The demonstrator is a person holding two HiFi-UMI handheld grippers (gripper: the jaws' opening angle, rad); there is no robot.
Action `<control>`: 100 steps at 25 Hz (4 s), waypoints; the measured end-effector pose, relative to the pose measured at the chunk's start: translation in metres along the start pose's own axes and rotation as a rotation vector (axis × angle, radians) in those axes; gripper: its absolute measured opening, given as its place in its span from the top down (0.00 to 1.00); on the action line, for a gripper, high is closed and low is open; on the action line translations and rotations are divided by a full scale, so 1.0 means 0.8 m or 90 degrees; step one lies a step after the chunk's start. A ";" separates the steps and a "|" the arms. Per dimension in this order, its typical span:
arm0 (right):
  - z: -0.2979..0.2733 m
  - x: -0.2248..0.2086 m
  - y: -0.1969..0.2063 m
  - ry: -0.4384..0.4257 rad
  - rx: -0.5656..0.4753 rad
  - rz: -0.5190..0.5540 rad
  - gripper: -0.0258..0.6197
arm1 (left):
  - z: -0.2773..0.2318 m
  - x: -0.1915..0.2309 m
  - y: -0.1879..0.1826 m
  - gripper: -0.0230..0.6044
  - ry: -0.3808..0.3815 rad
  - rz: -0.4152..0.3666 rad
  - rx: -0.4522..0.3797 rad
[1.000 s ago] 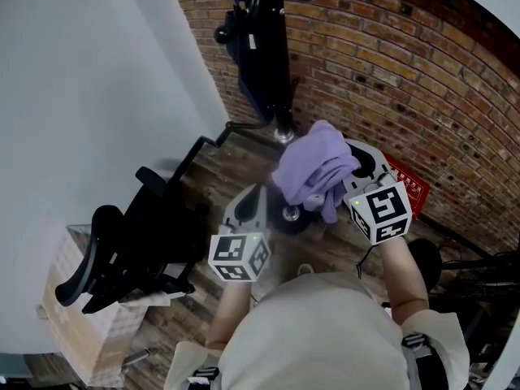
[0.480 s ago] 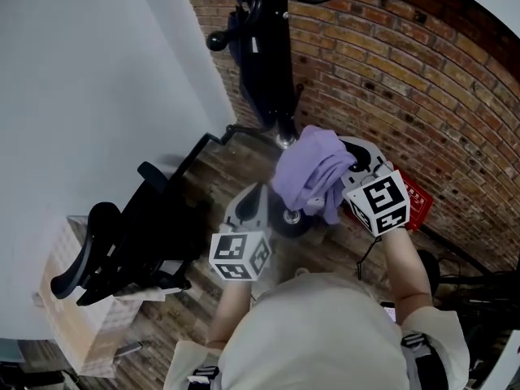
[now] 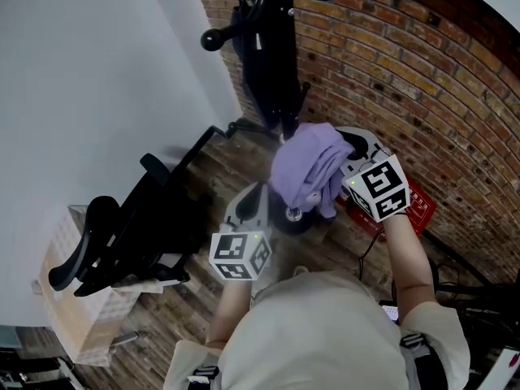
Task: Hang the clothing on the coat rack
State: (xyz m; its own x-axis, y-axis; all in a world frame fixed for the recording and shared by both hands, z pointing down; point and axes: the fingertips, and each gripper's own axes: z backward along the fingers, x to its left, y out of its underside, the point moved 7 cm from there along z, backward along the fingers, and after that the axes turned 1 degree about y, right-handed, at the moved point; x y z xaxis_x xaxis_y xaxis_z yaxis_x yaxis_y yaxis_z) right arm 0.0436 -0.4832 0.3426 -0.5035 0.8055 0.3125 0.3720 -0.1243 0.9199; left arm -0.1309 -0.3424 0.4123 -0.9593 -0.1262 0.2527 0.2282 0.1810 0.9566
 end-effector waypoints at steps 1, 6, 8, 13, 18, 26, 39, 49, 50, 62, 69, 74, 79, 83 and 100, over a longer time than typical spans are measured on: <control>-0.004 -0.002 0.001 -0.004 0.001 0.001 0.93 | 0.000 0.002 0.000 0.96 -0.004 0.001 0.000; -0.021 -0.013 0.012 -0.008 0.014 -0.005 0.93 | -0.001 0.009 0.000 0.96 -0.014 0.003 -0.002; -0.027 -0.017 0.018 -0.008 0.019 -0.016 0.93 | -0.004 0.011 0.000 0.96 -0.015 0.004 -0.001; -0.035 -0.023 0.034 -0.017 0.030 -0.036 0.93 | -0.014 0.012 0.000 0.96 -0.012 0.003 0.003; -0.040 -0.026 0.062 -0.027 0.041 -0.079 0.93 | -0.022 0.012 -0.001 0.96 -0.009 0.000 0.009; -0.036 0.000 0.116 -0.054 0.036 -0.135 0.93 | -0.024 0.019 -0.002 0.96 -0.013 0.001 0.011; -0.014 0.038 0.145 -0.031 0.000 -0.201 0.85 | -0.013 0.012 0.005 0.96 -0.005 0.000 0.021; 0.010 0.069 0.136 0.012 -0.007 -0.123 0.70 | 0.012 0.005 0.013 0.96 -0.002 0.001 0.021; 0.013 0.071 0.135 0.021 -0.011 -0.123 0.69 | 0.014 0.004 0.013 0.96 -0.002 0.001 0.021; 0.059 0.105 0.145 0.053 0.018 -0.177 0.69 | 0.056 -0.010 0.018 0.96 0.004 0.006 0.019; 0.087 0.153 0.133 0.033 0.026 -0.185 0.69 | 0.096 -0.016 0.021 0.96 0.005 0.007 0.021; 0.115 0.188 0.111 0.035 -0.004 -0.207 0.78 | 0.131 -0.024 0.028 0.96 0.007 0.005 0.023; 0.146 0.221 0.088 0.043 -0.022 -0.212 0.89 | 0.171 -0.031 0.039 0.96 0.008 0.008 0.022; 0.173 0.250 0.071 0.046 -0.031 -0.208 0.93 | 0.206 -0.037 0.049 0.96 0.007 0.012 0.023; 0.293 0.361 0.023 0.022 -0.098 -0.186 0.96 | 0.342 -0.096 0.098 0.96 0.008 0.019 0.023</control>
State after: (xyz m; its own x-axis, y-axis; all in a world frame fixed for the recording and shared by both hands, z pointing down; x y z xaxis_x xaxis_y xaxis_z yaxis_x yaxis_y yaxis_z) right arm 0.0879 -0.1169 0.3944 -0.5986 0.8003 0.0352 0.0865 0.0209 0.9960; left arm -0.0846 -0.0512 0.4283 -0.9499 -0.1321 0.2832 0.2505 0.2201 0.9428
